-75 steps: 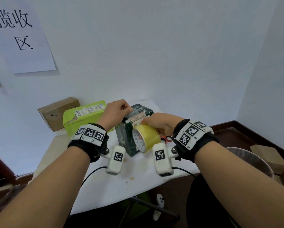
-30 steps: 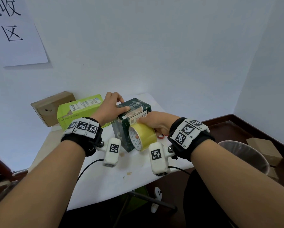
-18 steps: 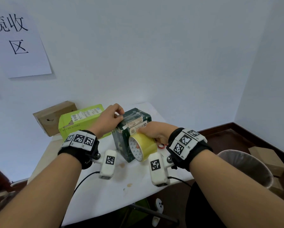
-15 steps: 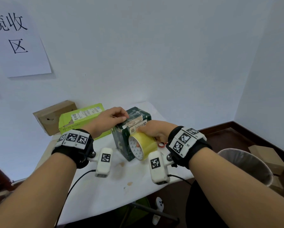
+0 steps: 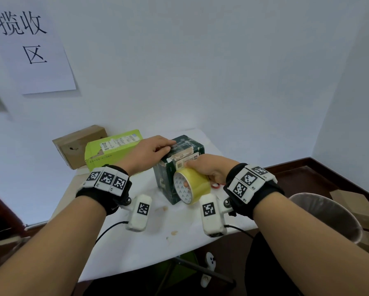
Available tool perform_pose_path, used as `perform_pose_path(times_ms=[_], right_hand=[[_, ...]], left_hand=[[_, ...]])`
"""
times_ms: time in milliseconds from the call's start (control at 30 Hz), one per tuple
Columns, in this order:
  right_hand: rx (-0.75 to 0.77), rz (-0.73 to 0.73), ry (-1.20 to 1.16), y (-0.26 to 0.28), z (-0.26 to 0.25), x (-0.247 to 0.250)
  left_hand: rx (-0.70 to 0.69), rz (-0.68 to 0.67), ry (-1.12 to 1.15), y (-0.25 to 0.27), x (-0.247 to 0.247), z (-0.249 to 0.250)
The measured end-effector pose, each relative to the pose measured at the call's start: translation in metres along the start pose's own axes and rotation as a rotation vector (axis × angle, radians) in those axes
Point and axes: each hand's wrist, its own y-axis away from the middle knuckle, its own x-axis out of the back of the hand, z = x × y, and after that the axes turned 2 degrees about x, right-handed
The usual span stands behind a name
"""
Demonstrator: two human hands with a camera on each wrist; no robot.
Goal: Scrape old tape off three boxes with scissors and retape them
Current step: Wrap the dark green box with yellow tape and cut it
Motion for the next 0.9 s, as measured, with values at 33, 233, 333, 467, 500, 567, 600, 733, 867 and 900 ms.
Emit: perform_pose_path(times_ms=[33, 233, 333, 467, 500, 567, 600, 733, 867, 900], right_hand=[[0.002, -0.004, -0.001, 0.000, 0.000, 0.000], [-0.007, -0.006, -0.038, -0.005, 0.001, -0.003], [-0.004, -0.005, -0.070, -0.009, 0.004, -0.003], [0.025, 0.012, -0.070, -0.010, 0.009, -0.004], [0.034, 0.023, -0.045, -0.010, 0.009, -0.005], [0.042, 0.046, -0.010, -0.010, 0.010, -0.006], [0.041, 0.051, -0.017, -0.009, 0.011, -0.006], [0.064, 0.051, -0.058, -0.006, 0.017, -0.005], [0.082, -0.009, -0.123, -0.001, 0.020, -0.002], [0.086, -0.015, -0.132, -0.001, 0.021, -0.002]], left_hand=[[-0.025, 0.027, 0.059, 0.003, 0.002, 0.000], [-0.024, -0.048, 0.029, 0.017, 0.003, -0.003], [0.026, -0.055, 0.070, 0.018, 0.002, -0.005], [0.015, -0.111, 0.050, 0.021, 0.005, -0.004], [0.004, -0.122, 0.043, 0.023, 0.006, -0.003], [-0.003, -0.141, 0.032, 0.026, 0.006, -0.003], [-0.007, -0.147, 0.031, 0.028, 0.006, -0.003], [-0.064, -0.109, 0.047, 0.029, -0.001, -0.009], [-0.050, -0.064, 0.091, 0.028, -0.007, -0.009], [-0.048, -0.055, 0.099, 0.028, -0.008, -0.009]])
